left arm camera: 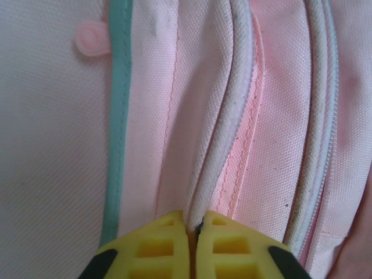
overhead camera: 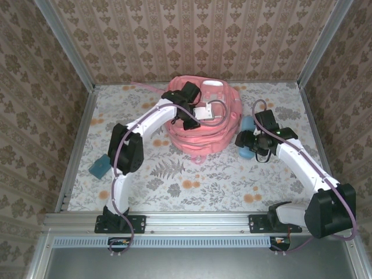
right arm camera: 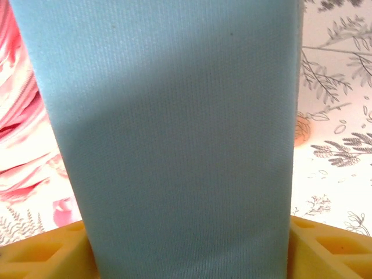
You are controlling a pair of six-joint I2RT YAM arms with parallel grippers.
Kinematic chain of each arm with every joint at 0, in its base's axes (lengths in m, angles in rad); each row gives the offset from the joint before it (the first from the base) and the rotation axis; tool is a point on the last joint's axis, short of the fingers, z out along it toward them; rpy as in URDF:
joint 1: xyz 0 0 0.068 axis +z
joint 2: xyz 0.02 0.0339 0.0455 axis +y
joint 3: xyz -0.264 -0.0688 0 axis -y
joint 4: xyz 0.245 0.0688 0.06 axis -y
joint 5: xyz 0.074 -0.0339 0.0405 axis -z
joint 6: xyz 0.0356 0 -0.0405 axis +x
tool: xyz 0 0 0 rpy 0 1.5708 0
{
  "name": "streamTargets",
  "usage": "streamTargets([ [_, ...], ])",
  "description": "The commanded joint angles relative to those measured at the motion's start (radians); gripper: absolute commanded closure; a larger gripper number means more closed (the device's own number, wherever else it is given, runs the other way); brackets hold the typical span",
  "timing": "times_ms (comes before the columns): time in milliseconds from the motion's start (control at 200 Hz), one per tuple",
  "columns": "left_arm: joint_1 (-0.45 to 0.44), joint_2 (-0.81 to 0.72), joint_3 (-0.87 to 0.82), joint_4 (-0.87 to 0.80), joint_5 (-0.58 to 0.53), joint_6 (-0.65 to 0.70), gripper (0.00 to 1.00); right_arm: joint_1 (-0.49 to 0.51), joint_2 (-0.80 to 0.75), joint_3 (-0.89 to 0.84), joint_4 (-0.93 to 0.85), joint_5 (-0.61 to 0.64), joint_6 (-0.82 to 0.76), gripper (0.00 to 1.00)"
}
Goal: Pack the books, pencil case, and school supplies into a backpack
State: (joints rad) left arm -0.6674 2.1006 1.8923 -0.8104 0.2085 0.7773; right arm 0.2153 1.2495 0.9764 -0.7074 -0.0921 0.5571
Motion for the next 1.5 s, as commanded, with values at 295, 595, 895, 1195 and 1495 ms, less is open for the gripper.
streamTargets([
  [295, 0.000, -0.326, -0.212, 0.443, -0.009, -0.303, 1.00, 0.110, 0.025, 0.158, -0.102, -0.123, -0.100, 0.29],
  [595, -0.013, -0.411, -0.360, 0.614, -0.069, -0.428, 1.00, 0.153, 0.182, 0.266, -0.152, -0.126, -0.063, 0.30],
  [895, -0.020, -0.482, -0.456, 0.715, -0.012, -0.472, 1.00, 0.157, 0.334, 0.388, -0.222, -0.140, -0.086, 0.35],
  [1195, -0.029, -0.462, -0.487, 0.745, -0.052, -0.463, 1.00, 0.156, 0.335, 0.359, -0.198, -0.198, -0.124, 0.44],
  [1495, -0.027, -0.442, -0.536, 0.786, -0.046, -0.423, 1.00, 0.138, 0.402, 0.461, -0.259, -0.173, -0.182, 0.41],
])
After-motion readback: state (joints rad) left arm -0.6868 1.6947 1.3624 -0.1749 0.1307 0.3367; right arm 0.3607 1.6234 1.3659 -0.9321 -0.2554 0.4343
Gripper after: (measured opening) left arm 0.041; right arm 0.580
